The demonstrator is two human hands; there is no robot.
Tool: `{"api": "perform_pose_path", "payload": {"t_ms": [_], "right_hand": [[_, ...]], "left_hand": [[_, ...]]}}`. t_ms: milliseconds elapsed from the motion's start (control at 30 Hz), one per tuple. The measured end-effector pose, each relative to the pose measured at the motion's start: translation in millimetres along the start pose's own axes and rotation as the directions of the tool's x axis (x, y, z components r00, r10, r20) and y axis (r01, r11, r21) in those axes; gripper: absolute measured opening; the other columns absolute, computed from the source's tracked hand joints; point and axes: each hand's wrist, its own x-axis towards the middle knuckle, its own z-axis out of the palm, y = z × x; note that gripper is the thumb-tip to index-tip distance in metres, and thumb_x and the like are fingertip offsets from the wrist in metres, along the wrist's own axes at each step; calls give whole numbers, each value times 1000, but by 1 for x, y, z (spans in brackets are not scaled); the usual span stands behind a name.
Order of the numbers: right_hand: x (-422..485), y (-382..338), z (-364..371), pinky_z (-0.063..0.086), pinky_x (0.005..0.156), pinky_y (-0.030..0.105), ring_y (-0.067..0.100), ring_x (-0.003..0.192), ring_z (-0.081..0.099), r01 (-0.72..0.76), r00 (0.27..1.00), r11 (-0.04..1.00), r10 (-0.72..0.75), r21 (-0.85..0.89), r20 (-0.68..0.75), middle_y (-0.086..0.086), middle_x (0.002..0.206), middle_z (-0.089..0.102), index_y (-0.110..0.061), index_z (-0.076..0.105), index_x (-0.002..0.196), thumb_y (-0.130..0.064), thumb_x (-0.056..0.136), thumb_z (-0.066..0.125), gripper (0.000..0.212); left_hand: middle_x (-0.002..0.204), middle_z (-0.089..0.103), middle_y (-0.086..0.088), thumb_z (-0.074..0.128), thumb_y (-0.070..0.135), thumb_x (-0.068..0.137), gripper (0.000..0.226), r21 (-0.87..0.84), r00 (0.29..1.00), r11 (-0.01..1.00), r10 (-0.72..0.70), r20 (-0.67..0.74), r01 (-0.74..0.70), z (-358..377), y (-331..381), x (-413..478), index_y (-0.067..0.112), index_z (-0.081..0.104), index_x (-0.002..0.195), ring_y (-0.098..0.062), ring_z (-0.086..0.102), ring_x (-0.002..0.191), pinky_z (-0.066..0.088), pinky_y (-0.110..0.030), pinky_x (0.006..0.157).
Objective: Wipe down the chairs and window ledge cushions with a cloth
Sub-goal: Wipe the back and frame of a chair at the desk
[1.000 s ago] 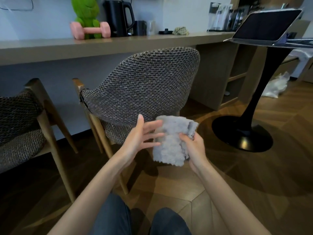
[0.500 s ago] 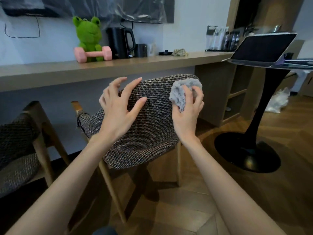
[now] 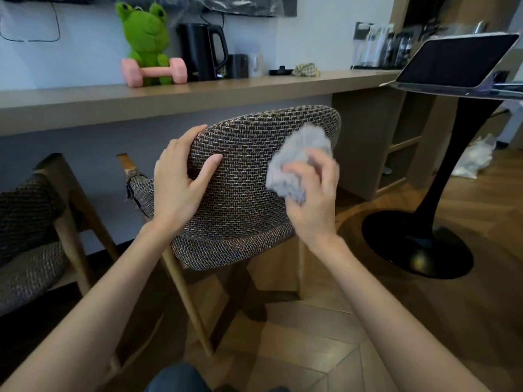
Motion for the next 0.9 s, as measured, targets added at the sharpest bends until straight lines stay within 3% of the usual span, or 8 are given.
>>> {"api": "perform_pose_path", "payload": {"t_ms": [133,300,400,467,533,667,767,900], "right_hand": [[41,-17,18,20,102,10,29,113,40,76,995,993,-81,-86,-54,3,126,34,-21,50,110,-11,72,67,43],[-17,7,41,49,81,37,31,102,48,64,997,991,-68,-119,-29,7,118,37,-3,68,99,-4,76,64,23],[-66,25,41,54,77,43,33,97,52,27,983,990,-1,-138,185,15,113,44,-1,69,94,1,69,72,25],[-90,33,33,55,75,49,38,95,55,-22,918,987,84,-161,389,24,104,50,0,69,93,5,63,79,32],[-93,31,22,55,79,47,37,95,55,-26,890,986,98,-165,445,25,101,51,1,68,91,9,61,80,34],[-42,-7,12,34,93,10,24,92,46,133,989,991,-132,-5,72,9,107,39,-4,60,95,4,68,73,31],[19,-40,21,29,95,10,24,98,45,250,961,968,-250,-18,-120,9,110,41,-11,56,101,-12,81,67,23],[32,-51,48,39,85,20,34,93,53,191,977,975,-199,-110,-75,13,109,51,-5,69,93,-2,69,74,25]], "left_hand": [[120,50,20,47,54,91,45,-64,998,996,-55,30,57,-6,-7,-1,31,46,130,-3,48,113,40,-47,101],[121,50,19,47,50,93,45,-84,997,995,-47,66,52,-9,-14,-4,28,46,132,-3,47,115,39,-46,103],[119,48,24,46,48,94,44,-90,997,995,-35,68,41,-10,-15,-4,28,46,133,-2,46,114,39,-45,103],[120,48,21,46,48,94,45,-90,996,995,-44,78,51,-12,-19,-6,26,46,133,-6,47,115,38,-48,103],[121,49,18,47,46,94,45,-88,993,994,-52,108,61,-15,-27,-9,23,47,133,-9,48,115,37,-50,103],[122,49,15,46,44,92,48,-70,984,994,-67,168,80,-23,-45,-15,19,48,133,-10,47,115,36,-51,104],[124,50,12,45,42,93,49,-63,974,995,-64,219,79,-28,-56,-16,15,48,134,-10,46,115,35,-52,104],[127,50,9,47,33,97,45,-83,964,994,-46,262,70,-34,-67,-15,13,46,137,-13,47,118,35,-50,105]]}}
